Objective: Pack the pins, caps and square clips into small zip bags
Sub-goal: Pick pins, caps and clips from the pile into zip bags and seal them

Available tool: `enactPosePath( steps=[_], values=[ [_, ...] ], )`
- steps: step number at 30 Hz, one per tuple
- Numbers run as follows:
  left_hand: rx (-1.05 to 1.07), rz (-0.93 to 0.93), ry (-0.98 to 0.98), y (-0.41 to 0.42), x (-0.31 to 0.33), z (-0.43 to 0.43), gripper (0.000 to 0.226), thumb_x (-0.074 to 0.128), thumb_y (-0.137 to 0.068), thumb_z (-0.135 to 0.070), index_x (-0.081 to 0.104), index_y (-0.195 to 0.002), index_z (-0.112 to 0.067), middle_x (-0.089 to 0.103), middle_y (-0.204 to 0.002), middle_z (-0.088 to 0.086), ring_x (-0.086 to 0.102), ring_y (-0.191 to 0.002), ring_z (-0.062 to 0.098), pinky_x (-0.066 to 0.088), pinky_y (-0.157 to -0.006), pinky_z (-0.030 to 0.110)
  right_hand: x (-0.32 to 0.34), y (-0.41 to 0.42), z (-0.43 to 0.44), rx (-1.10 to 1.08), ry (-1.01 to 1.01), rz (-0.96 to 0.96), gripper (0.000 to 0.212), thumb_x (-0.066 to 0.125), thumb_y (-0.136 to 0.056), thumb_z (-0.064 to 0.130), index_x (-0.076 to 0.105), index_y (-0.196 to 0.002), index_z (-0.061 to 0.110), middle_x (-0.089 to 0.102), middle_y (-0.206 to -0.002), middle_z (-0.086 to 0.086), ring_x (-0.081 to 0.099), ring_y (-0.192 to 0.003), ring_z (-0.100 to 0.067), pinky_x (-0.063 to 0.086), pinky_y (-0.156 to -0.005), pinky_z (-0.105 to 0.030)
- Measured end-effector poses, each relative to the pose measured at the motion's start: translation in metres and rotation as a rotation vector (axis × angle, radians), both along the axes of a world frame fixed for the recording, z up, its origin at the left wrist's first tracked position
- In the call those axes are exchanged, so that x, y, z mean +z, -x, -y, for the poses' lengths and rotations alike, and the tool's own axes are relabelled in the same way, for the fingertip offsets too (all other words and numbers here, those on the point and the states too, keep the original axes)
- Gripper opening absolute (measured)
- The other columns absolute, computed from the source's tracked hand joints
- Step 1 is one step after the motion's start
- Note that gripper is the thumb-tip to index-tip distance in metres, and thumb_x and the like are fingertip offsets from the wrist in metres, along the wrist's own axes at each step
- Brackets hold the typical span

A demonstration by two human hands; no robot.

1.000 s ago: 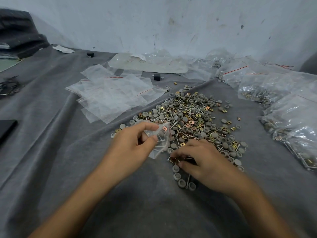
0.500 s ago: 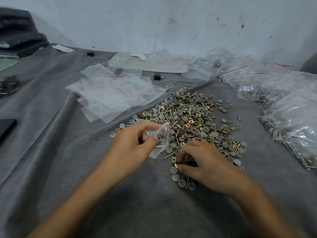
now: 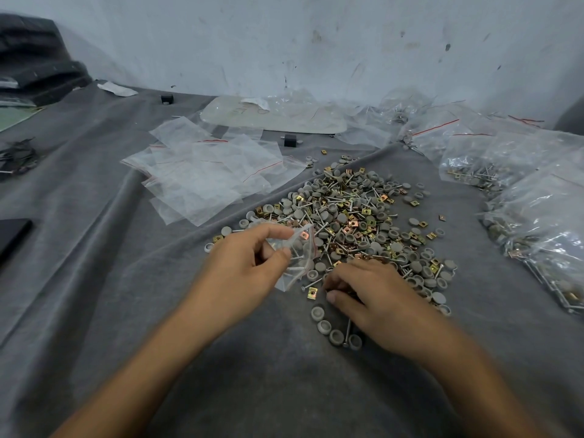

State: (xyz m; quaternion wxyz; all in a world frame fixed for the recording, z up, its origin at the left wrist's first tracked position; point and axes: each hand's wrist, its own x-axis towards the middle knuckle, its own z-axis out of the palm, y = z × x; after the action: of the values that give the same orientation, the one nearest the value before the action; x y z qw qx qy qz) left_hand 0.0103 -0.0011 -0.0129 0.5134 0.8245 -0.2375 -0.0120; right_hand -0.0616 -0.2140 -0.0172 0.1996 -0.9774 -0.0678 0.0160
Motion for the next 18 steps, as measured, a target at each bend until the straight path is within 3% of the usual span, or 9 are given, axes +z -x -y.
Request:
enactPosePath(
  steps=[5,8,11,15,18],
  values=[
    [0.005,0.009,-0.007,0.000,0.000,-0.001,0.023,0.065,-0.098,-0.025,0.064,-0.104,-0.047,0.068,-0.069,0.000,0.065,-0.067,0.021,0.056,-0.072,0.053,0.001,-0.002,0.001,-0.042,0.013,0.015,0.018,0.045,-0.106,0.032,0.061,-0.113,0.031,0.059,-0.112,0.013,0.050,-0.107,-0.012,0.041,-0.098,-0.038],
    [0.006,0.013,-0.006,0.000,0.001,-0.001,0.022,0.065,-0.097,-0.025,0.064,-0.104,-0.046,0.067,-0.068,0.000,0.066,-0.068,0.020,0.056,-0.073,0.052,-0.001,-0.003,0.001,-0.058,-0.049,0.071,0.015,0.046,-0.105,0.030,0.061,-0.108,0.030,0.060,-0.101,0.017,0.052,-0.097,-0.006,0.044,-0.088,-0.033],
    [0.005,0.018,-0.004,0.000,0.001,-0.001,0.024,0.065,-0.098,-0.025,0.064,-0.104,-0.048,0.066,-0.066,-0.001,0.066,-0.067,0.021,0.056,-0.073,0.052,-0.002,-0.003,0.001,-0.128,-0.328,0.129,0.014,0.046,-0.105,0.028,0.059,-0.102,0.032,0.065,-0.086,0.016,0.059,-0.079,-0.002,0.042,-0.067,-0.015],
    [0.001,0.016,-0.008,0.000,0.000,-0.002,0.022,0.064,-0.098,-0.025,0.064,-0.104,-0.047,0.064,-0.063,-0.005,0.066,-0.068,0.020,0.056,-0.073,0.054,0.005,-0.003,-0.004,-0.171,-0.826,0.112,0.021,0.049,-0.105,0.011,0.066,-0.105,0.024,0.075,-0.088,0.007,0.070,-0.084,-0.005,0.050,-0.072,-0.013],
    [0.004,0.022,-0.008,0.000,0.000,-0.002,0.023,0.064,-0.098,-0.025,0.064,-0.105,-0.047,0.065,-0.064,-0.005,0.067,-0.068,0.019,0.056,-0.073,0.053,0.010,-0.001,-0.006,-0.161,-1.016,0.080,0.021,0.050,-0.104,0.009,0.068,-0.109,0.018,0.075,-0.086,0.002,0.072,-0.085,-0.010,0.053,-0.072,-0.015]
  ],
)
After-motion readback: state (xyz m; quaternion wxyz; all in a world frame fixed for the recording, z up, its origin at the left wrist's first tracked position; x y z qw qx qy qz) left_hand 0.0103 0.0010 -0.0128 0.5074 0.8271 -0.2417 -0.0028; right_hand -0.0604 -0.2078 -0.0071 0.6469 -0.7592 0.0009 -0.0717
